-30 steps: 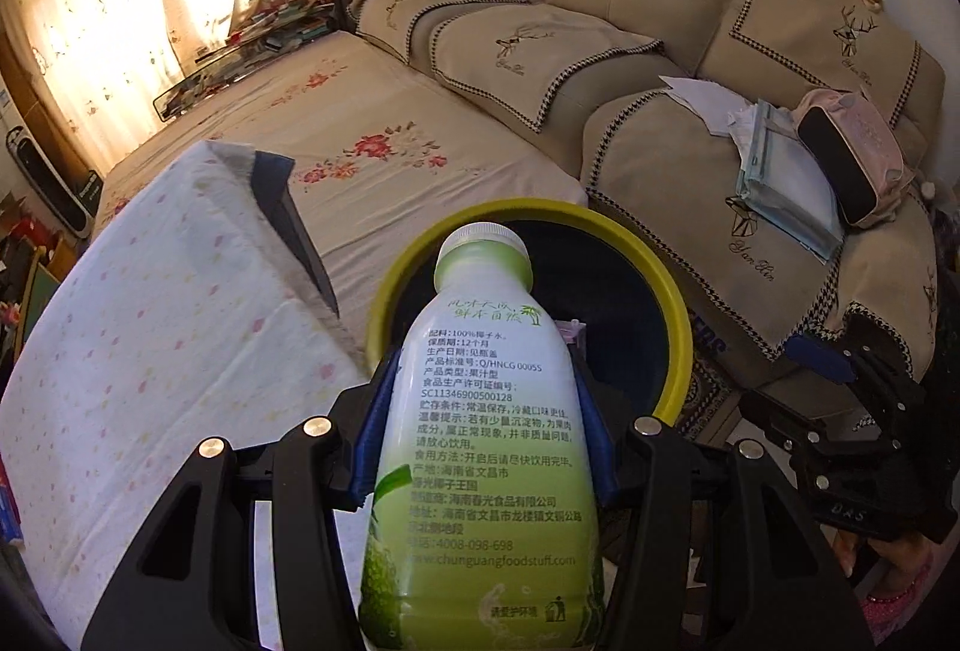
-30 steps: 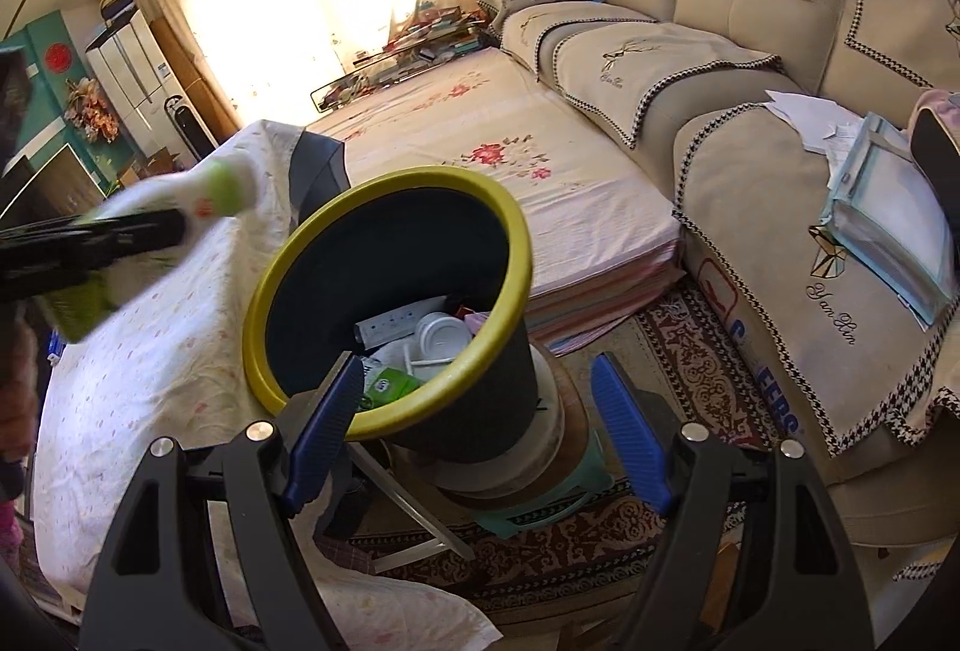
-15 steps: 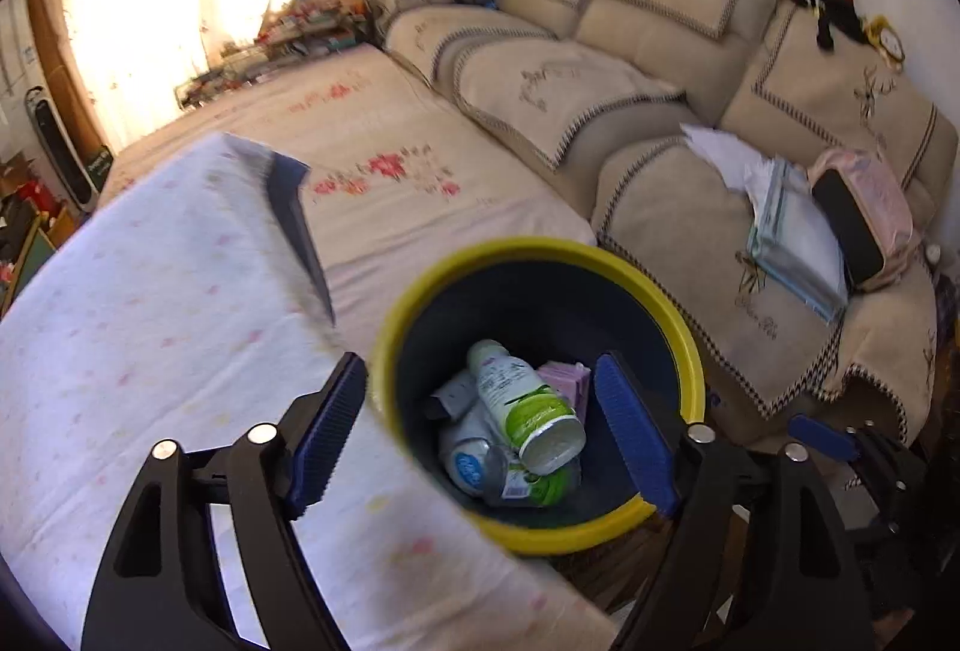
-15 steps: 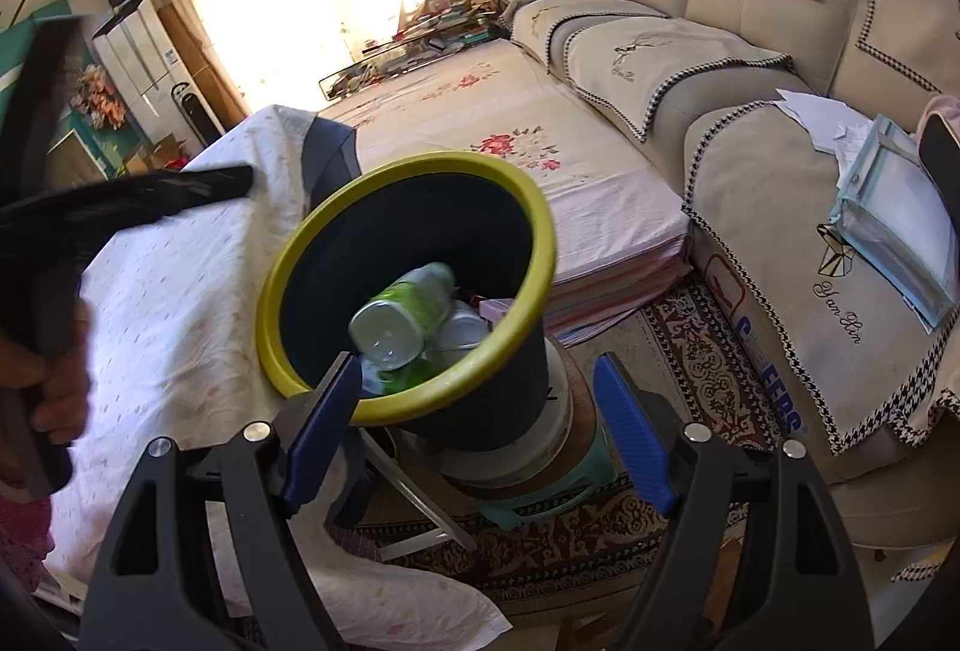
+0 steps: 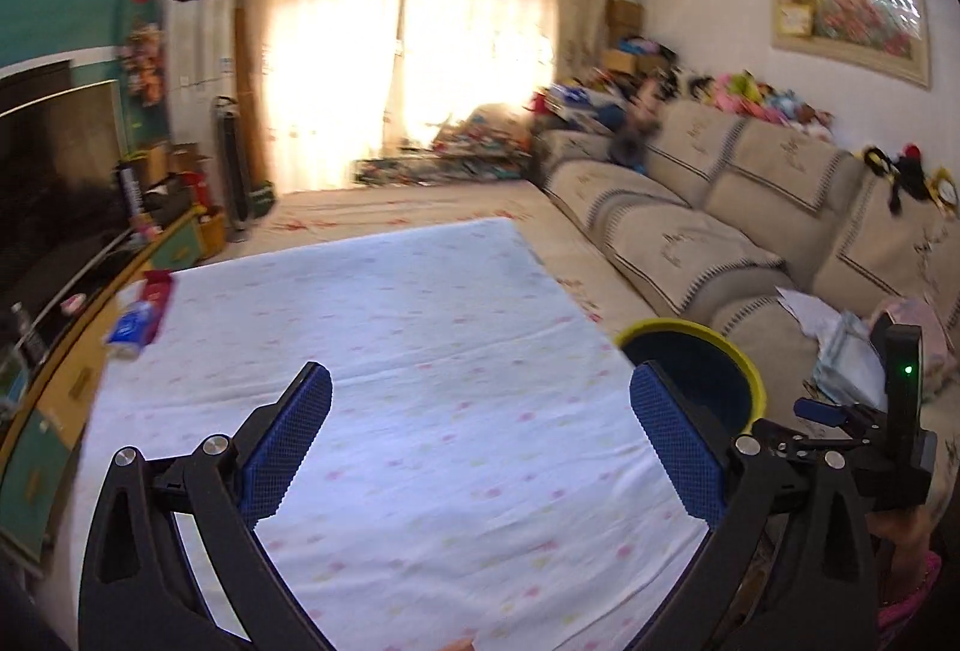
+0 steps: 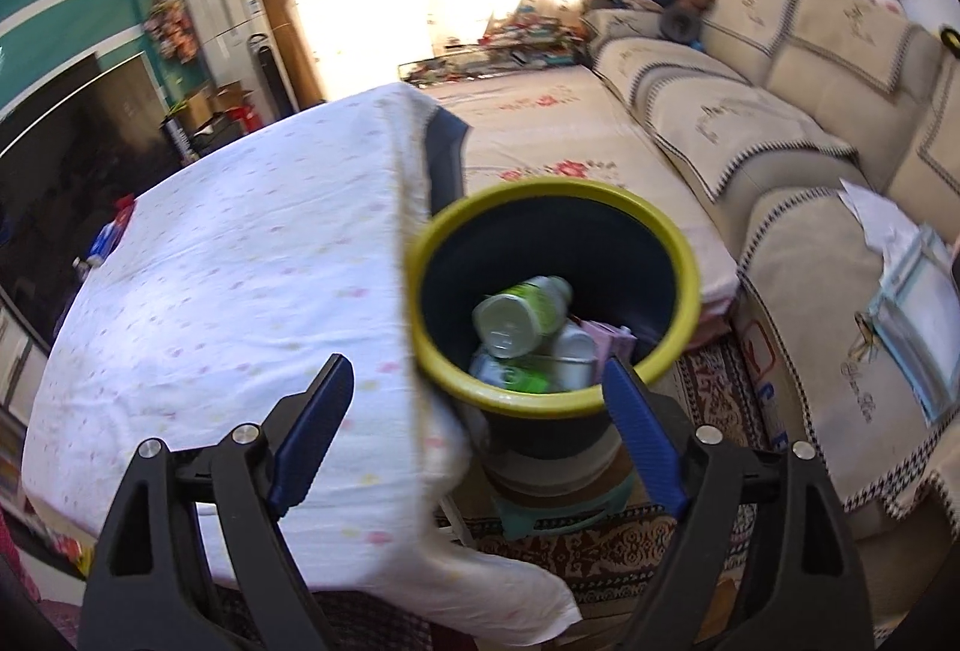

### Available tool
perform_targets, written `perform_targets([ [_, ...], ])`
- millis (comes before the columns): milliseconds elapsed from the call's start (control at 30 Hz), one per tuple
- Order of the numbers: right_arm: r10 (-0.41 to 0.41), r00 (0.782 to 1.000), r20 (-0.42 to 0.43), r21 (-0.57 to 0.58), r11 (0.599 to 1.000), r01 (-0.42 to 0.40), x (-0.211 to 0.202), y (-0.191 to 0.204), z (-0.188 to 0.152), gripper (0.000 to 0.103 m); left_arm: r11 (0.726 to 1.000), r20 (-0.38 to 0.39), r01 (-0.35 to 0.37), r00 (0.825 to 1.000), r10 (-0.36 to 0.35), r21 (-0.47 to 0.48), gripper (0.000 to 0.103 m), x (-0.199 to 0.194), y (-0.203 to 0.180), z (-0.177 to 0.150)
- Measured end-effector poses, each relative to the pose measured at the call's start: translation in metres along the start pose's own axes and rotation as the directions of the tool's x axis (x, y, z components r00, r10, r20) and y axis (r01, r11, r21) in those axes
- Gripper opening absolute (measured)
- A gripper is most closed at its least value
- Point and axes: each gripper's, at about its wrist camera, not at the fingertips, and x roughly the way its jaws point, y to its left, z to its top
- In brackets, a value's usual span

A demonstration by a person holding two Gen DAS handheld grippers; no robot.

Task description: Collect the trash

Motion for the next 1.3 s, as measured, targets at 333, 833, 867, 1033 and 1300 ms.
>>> perform_targets([
  [333,0.01,0.995,0.098,-0.16,0.987,0.006,-0.045,0.068,-0.001,0.085,0.985,0.09,-0.137,0.985,0.146,-0.102,0.098,-0.112,0.074,-0.051],
  [833,0.044,0.985,0.166,-0.265,0.964,0.002,-0.082,0.117,-0.012,0.088,0.965,0.127,-0.191,0.968,0.215,-0.177,0.098,-0.173,0.087,-0.094],
  [867,0.047,0.985,0.164,-0.267,0.964,-0.001,-0.082,0.117,-0.013,0.088,0.965,0.126,-0.196,0.967,0.22,-0.176,0.098,-0.173,0.087,-0.096],
  [1033,0.041,0.986,0.162,-0.268,0.963,0.004,-0.08,0.119,-0.014,0.088,0.963,0.116,-0.211,0.966,0.232,-0.168,0.098,-0.164,0.08,-0.09],
  [1300,0.041,0.984,0.172,-0.262,0.965,0.005,-0.084,0.118,-0.014,0.088,0.961,0.101,-0.206,0.969,0.227,-0.183,0.098,-0.156,0.084,-0.09],
])
